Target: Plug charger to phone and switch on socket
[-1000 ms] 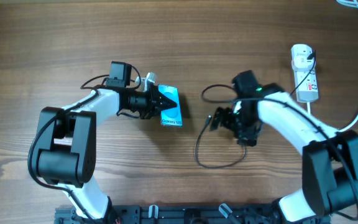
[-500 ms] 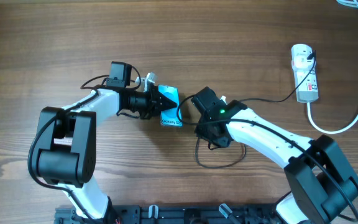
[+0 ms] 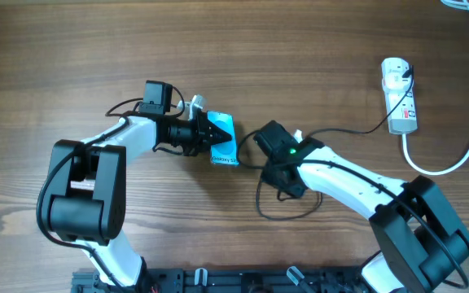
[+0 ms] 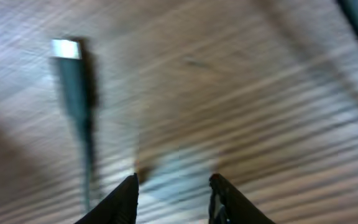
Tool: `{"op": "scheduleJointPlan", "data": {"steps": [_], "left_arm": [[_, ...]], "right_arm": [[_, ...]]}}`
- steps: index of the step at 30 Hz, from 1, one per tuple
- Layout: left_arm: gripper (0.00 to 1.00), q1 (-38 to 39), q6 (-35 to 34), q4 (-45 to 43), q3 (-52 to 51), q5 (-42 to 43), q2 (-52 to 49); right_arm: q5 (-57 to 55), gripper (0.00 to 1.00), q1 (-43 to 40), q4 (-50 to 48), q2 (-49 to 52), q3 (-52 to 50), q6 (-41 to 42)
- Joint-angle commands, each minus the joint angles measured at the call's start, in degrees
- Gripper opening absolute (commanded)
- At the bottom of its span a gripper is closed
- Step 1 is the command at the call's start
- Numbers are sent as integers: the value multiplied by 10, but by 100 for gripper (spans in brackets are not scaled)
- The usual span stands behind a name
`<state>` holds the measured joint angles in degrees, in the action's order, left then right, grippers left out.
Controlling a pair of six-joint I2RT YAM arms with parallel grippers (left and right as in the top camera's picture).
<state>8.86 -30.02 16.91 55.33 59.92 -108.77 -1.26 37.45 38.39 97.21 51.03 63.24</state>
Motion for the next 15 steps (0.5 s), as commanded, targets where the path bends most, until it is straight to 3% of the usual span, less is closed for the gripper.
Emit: {"op": "scheduleJointPlan", "data": {"steps": [1, 11, 14, 15], "left_arm": [[4, -1, 13, 0, 0, 22, -2], [4, -1, 13, 0, 0, 22, -2], [4, -1, 13, 0, 0, 22, -2], [4, -1, 13, 0, 0, 22, -2]], "right_arm": [[-6, 40, -15, 24, 9, -4, -19], [12, 50, -90, 71, 9, -4, -63], [13, 60, -90, 71, 9, -4, -62], [12, 72, -90, 68, 9, -4, -63]]}}
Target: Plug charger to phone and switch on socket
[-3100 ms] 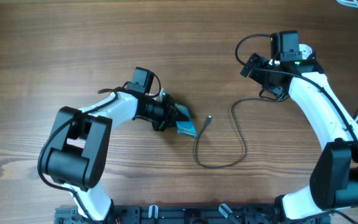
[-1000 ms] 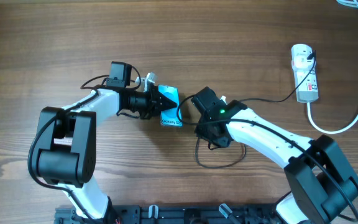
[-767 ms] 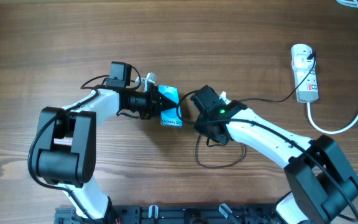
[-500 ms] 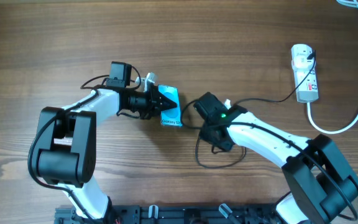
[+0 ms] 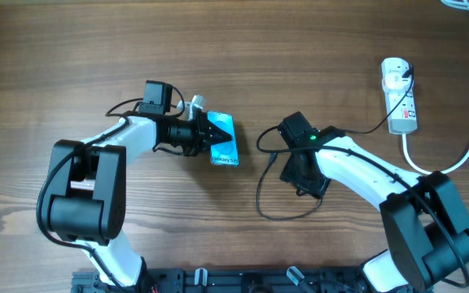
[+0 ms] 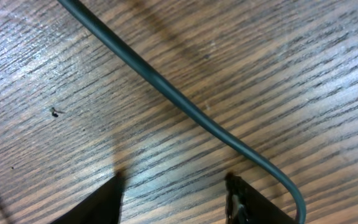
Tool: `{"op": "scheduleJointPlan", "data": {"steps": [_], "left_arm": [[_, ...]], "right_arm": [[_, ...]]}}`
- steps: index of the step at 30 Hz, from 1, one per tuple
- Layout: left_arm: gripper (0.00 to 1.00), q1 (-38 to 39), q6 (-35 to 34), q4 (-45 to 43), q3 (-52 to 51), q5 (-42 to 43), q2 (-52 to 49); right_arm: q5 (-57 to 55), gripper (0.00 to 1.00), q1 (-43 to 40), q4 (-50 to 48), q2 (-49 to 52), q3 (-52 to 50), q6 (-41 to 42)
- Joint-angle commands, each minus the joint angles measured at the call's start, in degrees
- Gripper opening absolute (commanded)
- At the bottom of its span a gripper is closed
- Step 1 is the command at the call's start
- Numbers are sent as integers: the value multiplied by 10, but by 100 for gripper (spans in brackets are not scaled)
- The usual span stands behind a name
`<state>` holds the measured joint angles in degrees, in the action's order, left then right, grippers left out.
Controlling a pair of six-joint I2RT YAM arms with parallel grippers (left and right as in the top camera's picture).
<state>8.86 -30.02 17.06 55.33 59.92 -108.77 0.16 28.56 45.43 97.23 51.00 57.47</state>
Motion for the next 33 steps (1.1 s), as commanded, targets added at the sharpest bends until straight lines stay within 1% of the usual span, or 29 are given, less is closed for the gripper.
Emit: {"op": "scheduleJointPlan", "data": {"steps": [1, 3, 5, 6, 8, 9, 11, 19, 23, 24, 28, 33], "left_arm": [[4, -1, 13, -1, 0, 22, -2], [4, -1, 13, -1, 0, 22, -2], [4, -1, 13, -1, 0, 21, -2], [4, -1, 13, -1, 0, 21, -2], [4, -1, 13, -1, 0, 20, -2], [4, -1, 13, -1, 0, 20, -2], [4, -1, 13, -2, 0, 20, -2], [4, -1, 13, -1, 0, 16, -2], [4, -1, 13, -2, 0, 16, -2], [4, -1, 13, -2, 0, 16, -2], [4, -1, 13, -2, 0, 16, -2], [4, -1, 13, -2, 0, 15, -2]], "right_arm": [[-2, 74, -1, -9, 9, -3, -5], [-2, 78, -1, -25, 9, -3, -5], [-10, 79, -2, -44, 9, -3, -5], [-15, 78, -2, -48, 9, -3, -5], [-17, 65, -1, -54, 9, -3, -4], [-14, 63, -1, -60, 9, -3, 3], [25, 63, -1, -93, 9, -3, 9], [46, 63, -1, -184, 9, -3, 12], [41, 60, 4, -188, 9, -8, 16], [29, 57, 12, -188, 9, -13, 18], [-9, 55, 40, -189, 9, -32, 66], [-15, 56, 54, -187, 9, -37, 71]]}}
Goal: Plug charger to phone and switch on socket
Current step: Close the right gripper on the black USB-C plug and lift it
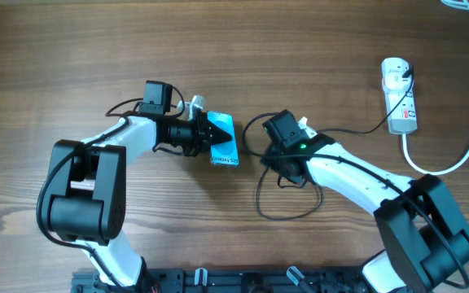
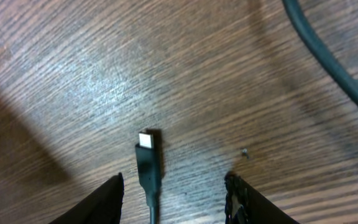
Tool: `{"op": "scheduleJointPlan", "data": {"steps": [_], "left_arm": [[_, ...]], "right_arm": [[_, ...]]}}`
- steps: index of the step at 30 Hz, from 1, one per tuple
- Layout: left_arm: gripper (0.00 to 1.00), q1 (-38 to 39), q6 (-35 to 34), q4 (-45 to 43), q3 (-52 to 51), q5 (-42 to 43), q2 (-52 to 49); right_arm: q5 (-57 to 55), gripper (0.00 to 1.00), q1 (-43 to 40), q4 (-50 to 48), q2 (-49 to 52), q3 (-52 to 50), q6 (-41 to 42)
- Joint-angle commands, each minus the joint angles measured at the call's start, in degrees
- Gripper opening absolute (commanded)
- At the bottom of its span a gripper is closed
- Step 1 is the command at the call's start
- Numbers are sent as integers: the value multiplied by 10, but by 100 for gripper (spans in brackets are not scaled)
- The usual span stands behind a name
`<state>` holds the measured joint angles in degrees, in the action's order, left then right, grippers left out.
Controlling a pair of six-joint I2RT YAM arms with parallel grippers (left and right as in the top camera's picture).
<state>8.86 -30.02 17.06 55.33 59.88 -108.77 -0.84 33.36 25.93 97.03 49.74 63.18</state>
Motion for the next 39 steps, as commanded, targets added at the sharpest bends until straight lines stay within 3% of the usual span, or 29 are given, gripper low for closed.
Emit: {"op": "scheduleJointPlan", "data": {"steps": [1, 7, 11, 13, 16, 23, 28, 32, 34, 39], "left_arm": [[4, -1, 13, -2, 0, 16, -2], [4, -1, 13, -2, 0, 16, -2], [4, -1, 13, -2, 0, 16, -2], [4, -1, 13, -2, 0, 16, -2], [4, -1, 13, -2, 0, 16, -2], [4, -1, 13, -2, 0, 16, -2], [4, -1, 13, -2, 0, 16, -2], [4, -1, 13, -1, 0, 16, -2], [4, -1, 13, 1, 0, 16, -2], [4, -1, 13, 1, 0, 16, -2]], "right_arm": [[-5, 57, 5, 15, 11, -24, 14], [4, 62, 5, 126, 11, 3, -3], [77, 66, 5, 48, 11, 17, -30], [63, 66, 5, 25, 11, 17, -20], [23, 67, 6, 26, 18, 17, -5], [39, 82, 6, 57, 112, 25, -17], [-57, 91, 5, 310, 113, 141, -32], [-56, 99, 3, 346, 114, 161, -62], [-27, 100, -6, 347, 113, 161, -78], [43, 100, -7, 244, 114, 154, -90]]}}
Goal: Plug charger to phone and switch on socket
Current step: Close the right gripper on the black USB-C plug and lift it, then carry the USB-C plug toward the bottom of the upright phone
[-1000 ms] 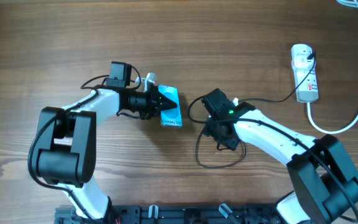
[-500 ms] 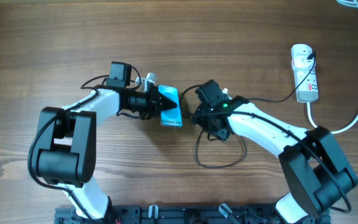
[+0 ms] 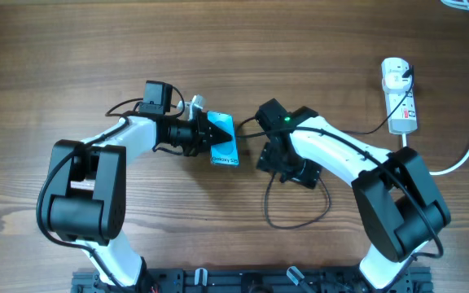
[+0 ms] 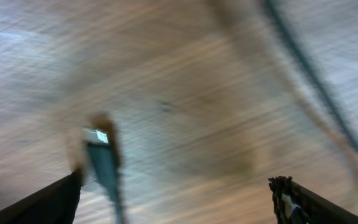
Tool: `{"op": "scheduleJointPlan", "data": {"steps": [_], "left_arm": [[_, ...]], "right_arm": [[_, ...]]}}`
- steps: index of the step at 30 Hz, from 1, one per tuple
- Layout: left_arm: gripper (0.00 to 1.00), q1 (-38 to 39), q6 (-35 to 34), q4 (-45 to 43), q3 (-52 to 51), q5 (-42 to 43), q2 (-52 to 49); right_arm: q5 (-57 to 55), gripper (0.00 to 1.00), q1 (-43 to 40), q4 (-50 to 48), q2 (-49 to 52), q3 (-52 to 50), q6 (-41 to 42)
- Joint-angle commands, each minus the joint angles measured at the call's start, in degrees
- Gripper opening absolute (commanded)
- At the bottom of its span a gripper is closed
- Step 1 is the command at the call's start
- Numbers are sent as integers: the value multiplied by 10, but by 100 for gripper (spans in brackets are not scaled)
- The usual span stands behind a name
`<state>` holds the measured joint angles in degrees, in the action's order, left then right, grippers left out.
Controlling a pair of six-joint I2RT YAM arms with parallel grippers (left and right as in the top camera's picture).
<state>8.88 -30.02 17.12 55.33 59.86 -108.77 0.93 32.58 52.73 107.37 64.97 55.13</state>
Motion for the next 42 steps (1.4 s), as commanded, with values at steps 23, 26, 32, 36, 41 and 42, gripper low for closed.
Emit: {"op": "scheduleJointPlan", "data": {"steps": [23, 26, 32, 36, 41, 42], "left_arm": [[4, -1, 13, 0, 0, 16, -2], [4, -1, 13, 0, 0, 16, -2], [4, -1, 13, 0, 0, 16, -2], [4, -1, 13, 0, 0, 16, -2], [4, -1, 27, -9, 0, 17, -2], [4, -1, 26, -9, 0, 17, -2]], "right_arm": [[15, 26, 21, -10, 11, -20, -11], [14, 16, 21, -14, 11, -33, -10], [14, 4, 21, -38, 11, -46, -23], [15, 4, 21, -43, 10, -46, -89], [71, 4, -5, -45, -21, -38, -226], [89, 4, -11, -42, -38, -38, -252]]}}
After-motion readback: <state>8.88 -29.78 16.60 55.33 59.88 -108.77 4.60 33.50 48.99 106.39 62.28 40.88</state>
